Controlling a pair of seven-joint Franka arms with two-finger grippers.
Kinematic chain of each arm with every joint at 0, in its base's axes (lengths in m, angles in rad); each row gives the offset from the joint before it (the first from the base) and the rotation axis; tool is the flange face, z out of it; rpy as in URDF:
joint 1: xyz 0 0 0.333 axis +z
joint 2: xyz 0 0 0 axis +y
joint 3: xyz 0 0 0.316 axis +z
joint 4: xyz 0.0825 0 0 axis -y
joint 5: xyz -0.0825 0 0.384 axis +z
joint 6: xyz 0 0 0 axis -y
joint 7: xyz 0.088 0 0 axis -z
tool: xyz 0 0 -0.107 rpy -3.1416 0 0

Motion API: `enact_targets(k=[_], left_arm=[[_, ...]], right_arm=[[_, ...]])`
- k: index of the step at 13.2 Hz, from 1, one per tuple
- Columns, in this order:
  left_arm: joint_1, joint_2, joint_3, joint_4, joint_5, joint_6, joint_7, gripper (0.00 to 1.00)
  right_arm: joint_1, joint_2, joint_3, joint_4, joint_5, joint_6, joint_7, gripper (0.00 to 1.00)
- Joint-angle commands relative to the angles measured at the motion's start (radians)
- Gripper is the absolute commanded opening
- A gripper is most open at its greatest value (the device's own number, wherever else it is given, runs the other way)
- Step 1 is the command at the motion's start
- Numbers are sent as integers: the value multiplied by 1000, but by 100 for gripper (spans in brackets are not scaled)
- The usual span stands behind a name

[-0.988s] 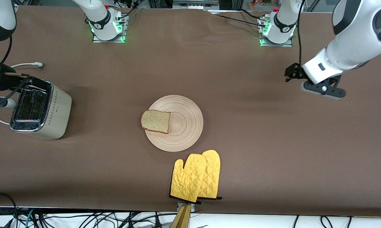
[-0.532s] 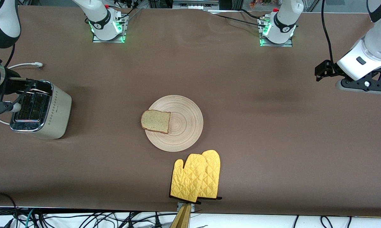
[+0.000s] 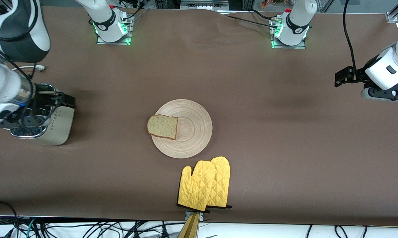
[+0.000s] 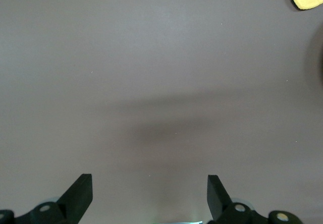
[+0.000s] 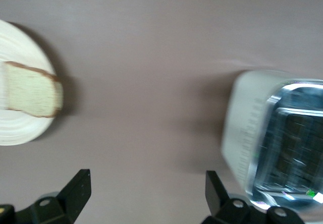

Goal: Move plate and put bread in toaster
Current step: 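Raise the left gripper away while the right gripper reaches toward the bread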

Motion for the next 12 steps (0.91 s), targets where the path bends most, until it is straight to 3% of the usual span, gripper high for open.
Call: enact_targets(k=[1, 5, 8, 12], left_arm=[[11, 8, -6, 22, -8, -25, 21, 100], [14, 10, -6, 20, -8, -25, 25, 100], [17, 15, -6, 17, -8, -25, 23, 100], [21, 18, -6, 14, -8, -25, 23, 100]], right_arm=[[9, 76, -2, 6, 131, 47, 78, 100], [78, 154, -2, -6, 182, 144, 166, 100], [72, 226, -3, -12, 380, 185, 164, 100], [95, 273, 8, -63, 415, 307, 160, 100]])
